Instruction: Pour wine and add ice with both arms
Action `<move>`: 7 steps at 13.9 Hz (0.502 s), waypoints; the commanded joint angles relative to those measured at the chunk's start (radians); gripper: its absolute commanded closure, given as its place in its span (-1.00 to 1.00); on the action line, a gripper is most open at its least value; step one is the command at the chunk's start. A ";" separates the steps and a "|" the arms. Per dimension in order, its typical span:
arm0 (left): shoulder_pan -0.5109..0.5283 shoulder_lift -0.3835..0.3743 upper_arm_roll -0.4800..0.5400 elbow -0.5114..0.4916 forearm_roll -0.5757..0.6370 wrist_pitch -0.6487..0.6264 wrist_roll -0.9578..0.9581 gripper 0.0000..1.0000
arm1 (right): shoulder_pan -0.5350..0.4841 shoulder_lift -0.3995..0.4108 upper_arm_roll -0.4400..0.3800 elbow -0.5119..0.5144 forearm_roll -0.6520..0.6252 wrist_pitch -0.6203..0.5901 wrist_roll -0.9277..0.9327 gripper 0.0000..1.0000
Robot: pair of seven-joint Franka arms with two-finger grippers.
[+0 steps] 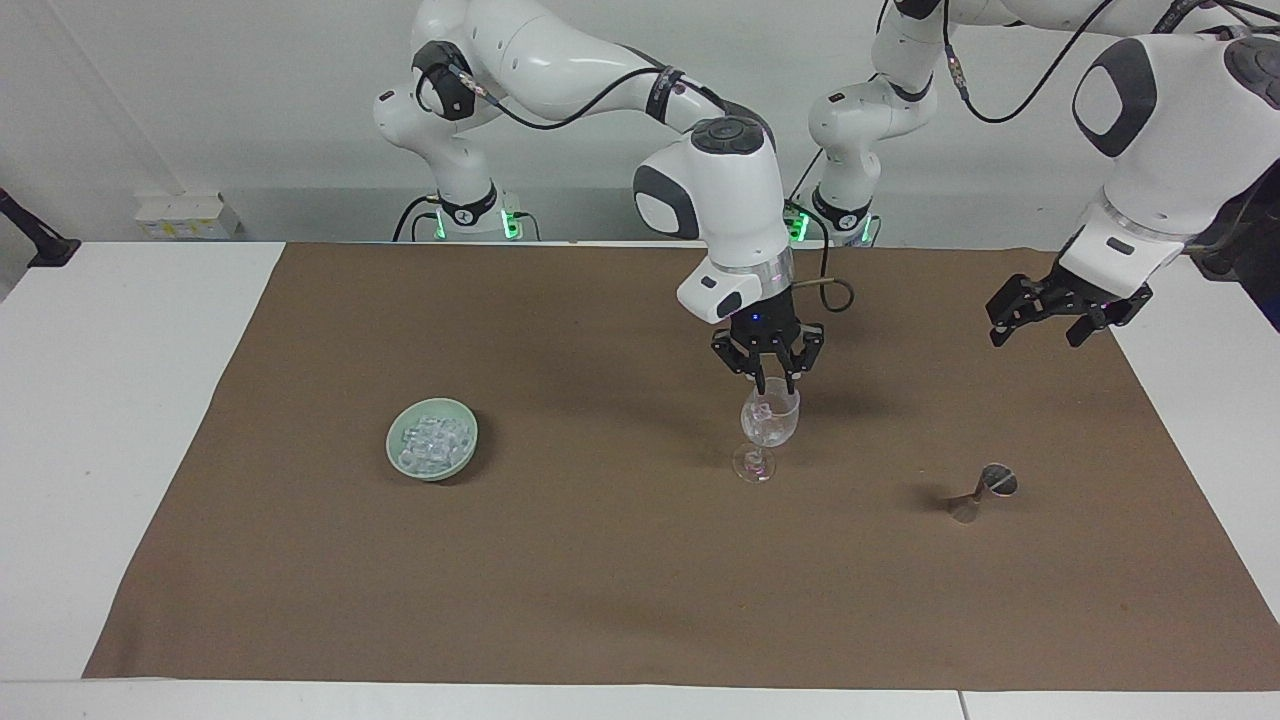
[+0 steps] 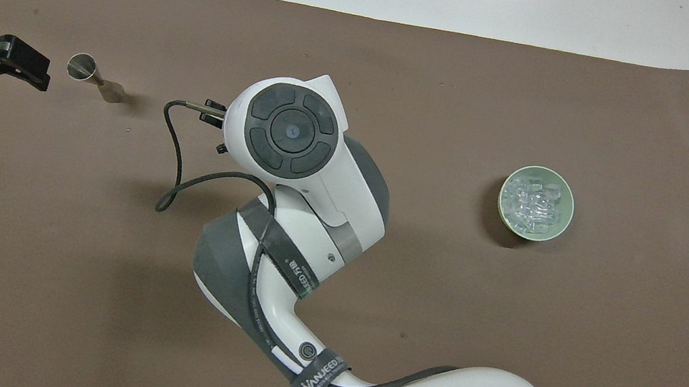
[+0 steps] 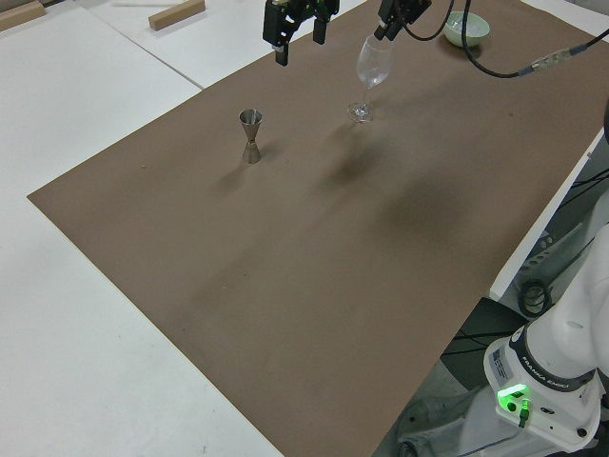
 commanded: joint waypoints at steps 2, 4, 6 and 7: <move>-0.001 -0.002 0.009 -0.003 -0.017 -0.006 -0.002 -1.00 | -0.031 -0.064 -0.003 0.007 -0.018 -0.046 0.013 -0.46; -0.001 -0.004 0.009 -0.003 -0.020 -0.004 0.000 -1.00 | -0.069 -0.147 -0.002 -0.069 -0.014 -0.060 0.007 -0.76; -0.002 -0.008 0.009 -0.002 -0.017 0.002 0.000 -1.00 | -0.095 -0.213 -0.002 -0.137 -0.012 -0.066 -0.001 -1.00; -0.001 -0.008 0.009 -0.002 -0.017 0.002 -0.002 -1.00 | -0.100 -0.233 -0.003 -0.152 -0.012 -0.081 -0.002 -1.00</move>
